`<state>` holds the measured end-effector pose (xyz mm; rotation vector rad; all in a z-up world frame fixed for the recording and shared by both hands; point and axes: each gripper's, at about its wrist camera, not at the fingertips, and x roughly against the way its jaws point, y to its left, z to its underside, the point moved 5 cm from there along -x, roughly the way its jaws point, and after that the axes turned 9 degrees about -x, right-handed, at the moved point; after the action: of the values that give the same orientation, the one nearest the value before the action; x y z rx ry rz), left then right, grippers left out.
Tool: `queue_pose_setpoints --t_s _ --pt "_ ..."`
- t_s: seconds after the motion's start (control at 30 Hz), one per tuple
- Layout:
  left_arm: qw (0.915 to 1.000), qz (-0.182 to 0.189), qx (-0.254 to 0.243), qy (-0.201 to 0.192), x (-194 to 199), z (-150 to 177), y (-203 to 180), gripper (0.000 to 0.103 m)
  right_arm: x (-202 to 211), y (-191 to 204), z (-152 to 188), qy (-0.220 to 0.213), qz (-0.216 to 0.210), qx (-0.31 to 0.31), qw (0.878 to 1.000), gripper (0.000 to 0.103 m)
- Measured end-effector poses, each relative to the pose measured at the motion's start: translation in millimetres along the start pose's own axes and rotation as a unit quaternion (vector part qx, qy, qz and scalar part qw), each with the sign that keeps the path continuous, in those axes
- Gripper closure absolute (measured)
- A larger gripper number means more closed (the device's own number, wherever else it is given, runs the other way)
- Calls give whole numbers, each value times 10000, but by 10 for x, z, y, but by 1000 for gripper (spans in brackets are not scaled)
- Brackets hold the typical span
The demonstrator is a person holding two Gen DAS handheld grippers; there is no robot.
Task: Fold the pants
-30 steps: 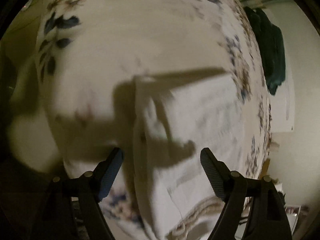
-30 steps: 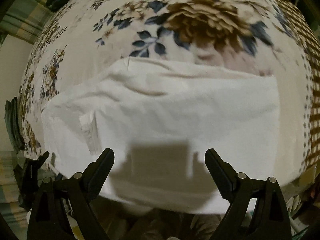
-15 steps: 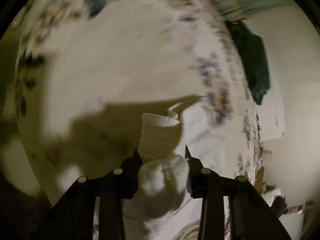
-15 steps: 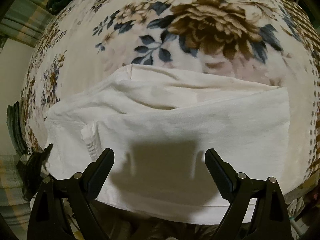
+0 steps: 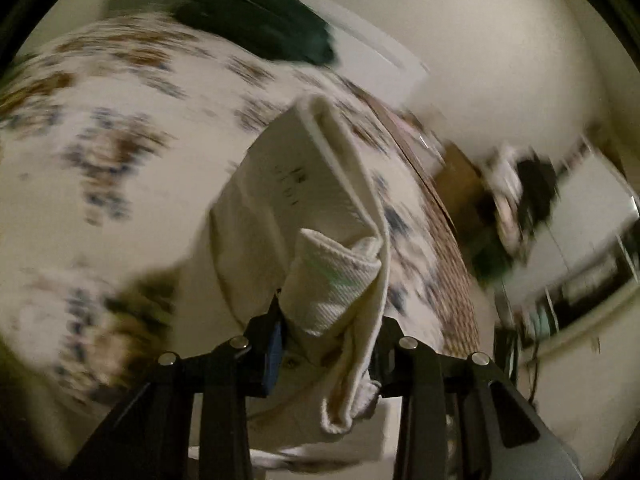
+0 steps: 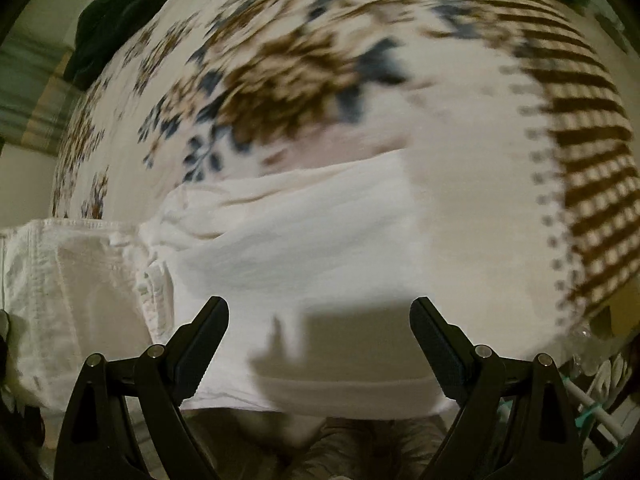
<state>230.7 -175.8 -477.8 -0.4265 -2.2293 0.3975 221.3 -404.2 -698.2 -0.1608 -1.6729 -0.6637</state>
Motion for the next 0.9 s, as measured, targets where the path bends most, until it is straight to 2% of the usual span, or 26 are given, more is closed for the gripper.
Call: queue_pose_setpoints --t_s 0.13,0.2,0.27,0.3,0.37,0.4,0.47,0.5,0.53,0.6,0.7,0.83,0.9 --pt "9969 269 -462 572 -482 348 -521 73 231 -480 -84 -167 158 -221 9995 9" --pt "9921 329 -657 1012 -819 566 -729 73 288 -687 -96 -204 213 -345 9990 9" --pt "9844 252 -782 1553 -1086 814 -812 72 323 -875 -108 -224 261 -478 9983 9" --pt "9768 129 -838 1967 -1270 942 -815 70 341 -964 -115 -237 275 -558 9978 9" --pt "9675 84 -797 2400 -1410 1062 -798 67 359 -1079 -125 -230 245 -670 9972 9" --pt "9663 148 -782 2449 -1389 1087 -817 64 375 -1125 -140 -233 212 -713 9970 9" --pt "9656 273 -734 2479 -1287 1067 -852 47 409 -1185 -173 -259 76 -782 9966 9" --pt "9654 425 -610 2498 -1187 1025 -868 30 431 -1200 -197 -255 -40 -809 9964 9" --pt "9662 523 -497 2476 -1097 995 -859 21 442 -1190 -214 -237 -154 -824 9962 9" --pt "9695 653 -279 2344 -849 869 -802 19 446 -1120 -248 -151 -510 -794 9954 9" --pt "9760 366 50 2145 -573 679 -508 17 314 -896 -292 83 -926 -589 9939 9" --pt "9790 -439 523 1919 -381 497 189 17 -55 -550 -308 484 -1193 -341 9911 9" --pt "9758 -879 569 1918 -385 457 504 17 -292 -431 -317 614 -1199 -299 9904 9"
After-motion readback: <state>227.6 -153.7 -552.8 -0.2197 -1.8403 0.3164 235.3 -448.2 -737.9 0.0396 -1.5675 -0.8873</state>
